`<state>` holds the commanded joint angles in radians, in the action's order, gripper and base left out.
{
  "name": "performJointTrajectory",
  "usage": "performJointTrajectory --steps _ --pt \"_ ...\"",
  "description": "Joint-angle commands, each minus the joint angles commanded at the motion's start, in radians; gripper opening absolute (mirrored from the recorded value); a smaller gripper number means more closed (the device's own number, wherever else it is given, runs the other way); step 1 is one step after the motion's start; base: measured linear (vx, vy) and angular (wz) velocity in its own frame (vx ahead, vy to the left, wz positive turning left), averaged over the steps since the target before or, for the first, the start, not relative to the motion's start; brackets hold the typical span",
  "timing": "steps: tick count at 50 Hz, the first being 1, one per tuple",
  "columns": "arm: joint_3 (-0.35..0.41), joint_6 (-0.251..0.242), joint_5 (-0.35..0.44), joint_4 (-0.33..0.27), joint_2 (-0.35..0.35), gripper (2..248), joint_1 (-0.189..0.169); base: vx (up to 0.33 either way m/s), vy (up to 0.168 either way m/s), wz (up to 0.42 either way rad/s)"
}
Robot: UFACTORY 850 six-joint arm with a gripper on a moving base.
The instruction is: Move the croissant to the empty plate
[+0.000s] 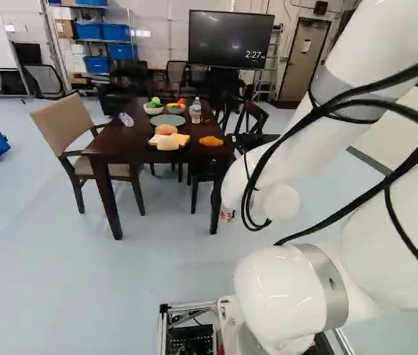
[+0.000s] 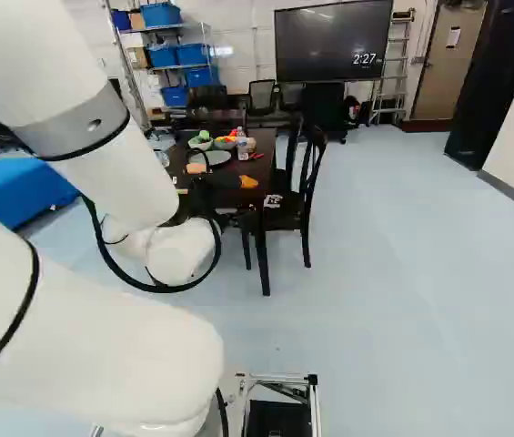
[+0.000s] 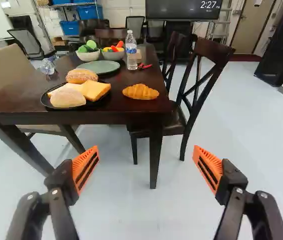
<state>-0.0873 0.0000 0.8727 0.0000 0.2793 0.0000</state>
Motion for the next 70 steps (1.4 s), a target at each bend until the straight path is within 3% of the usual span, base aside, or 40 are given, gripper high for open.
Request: performJointTrajectory --steps 70 --pt "0.000 0.000 0.000 0.000 0.000 247 0.000 0.098 0.001 -0.006"
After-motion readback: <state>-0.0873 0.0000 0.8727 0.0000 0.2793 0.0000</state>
